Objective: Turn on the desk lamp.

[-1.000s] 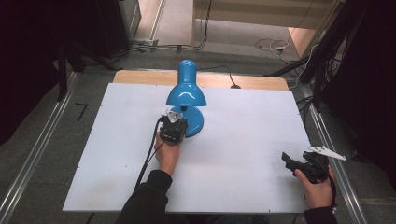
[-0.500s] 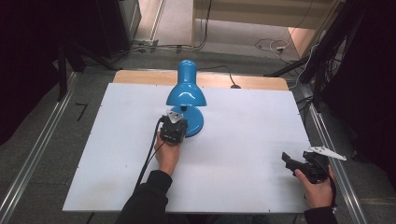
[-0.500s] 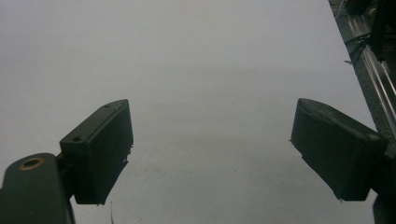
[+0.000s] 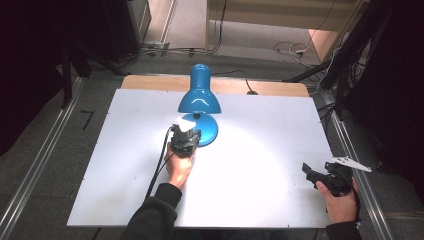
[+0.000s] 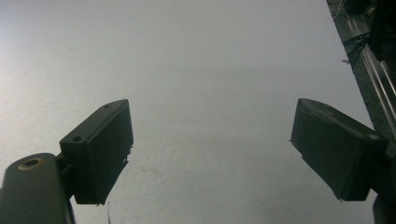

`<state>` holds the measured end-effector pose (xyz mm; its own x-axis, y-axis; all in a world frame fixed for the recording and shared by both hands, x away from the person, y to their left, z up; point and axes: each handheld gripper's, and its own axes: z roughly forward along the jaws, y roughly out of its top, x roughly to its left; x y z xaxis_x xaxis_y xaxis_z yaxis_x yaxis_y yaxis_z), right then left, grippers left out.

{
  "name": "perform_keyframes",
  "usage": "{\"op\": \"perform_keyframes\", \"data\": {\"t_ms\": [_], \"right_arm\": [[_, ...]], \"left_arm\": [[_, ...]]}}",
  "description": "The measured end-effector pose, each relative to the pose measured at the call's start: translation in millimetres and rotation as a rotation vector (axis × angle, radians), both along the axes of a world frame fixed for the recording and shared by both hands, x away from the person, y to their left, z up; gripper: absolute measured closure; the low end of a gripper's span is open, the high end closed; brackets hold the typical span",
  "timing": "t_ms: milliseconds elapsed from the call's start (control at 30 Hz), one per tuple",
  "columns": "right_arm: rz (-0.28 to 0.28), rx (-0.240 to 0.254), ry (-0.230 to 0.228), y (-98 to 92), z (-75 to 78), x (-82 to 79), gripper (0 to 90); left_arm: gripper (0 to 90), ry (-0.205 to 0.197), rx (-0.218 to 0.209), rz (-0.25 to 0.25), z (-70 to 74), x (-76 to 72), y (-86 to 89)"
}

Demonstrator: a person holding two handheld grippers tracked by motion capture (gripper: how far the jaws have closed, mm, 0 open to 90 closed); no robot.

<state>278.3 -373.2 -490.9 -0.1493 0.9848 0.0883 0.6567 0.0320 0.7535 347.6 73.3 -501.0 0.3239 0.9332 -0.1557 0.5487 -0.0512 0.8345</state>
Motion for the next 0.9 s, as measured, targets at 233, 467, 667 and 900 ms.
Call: {"op": "perform_keyframes", "data": {"t_ms": [233, 467, 667, 900], "right_arm": [[-0.001, 0.001, 0.001, 0.5, 0.1, -0.1, 11.7], [0.000, -0.003, -0.005, 0.4, 0.5, -0.4, 11.7], [-0.001, -0.003, -0.004, 0.6, 0.5, -0.5, 11.7], [-0.003, -0.002, -0.003, 1.6, 0.8, -0.8, 11.7]], "left_arm": [[90.0, -0.017, -0.026, 0.005, 7.2, -3.5, 9.1], [84.9, -0.022, -0.035, 0.006, 12.6, -6.8, 16.3], [75.8, -0.030, -0.053, -0.001, 18.2, -9.9, 23.4], [57.5, -0.039, -0.049, 0.002, 23.5, -18.7, 34.4]]}}
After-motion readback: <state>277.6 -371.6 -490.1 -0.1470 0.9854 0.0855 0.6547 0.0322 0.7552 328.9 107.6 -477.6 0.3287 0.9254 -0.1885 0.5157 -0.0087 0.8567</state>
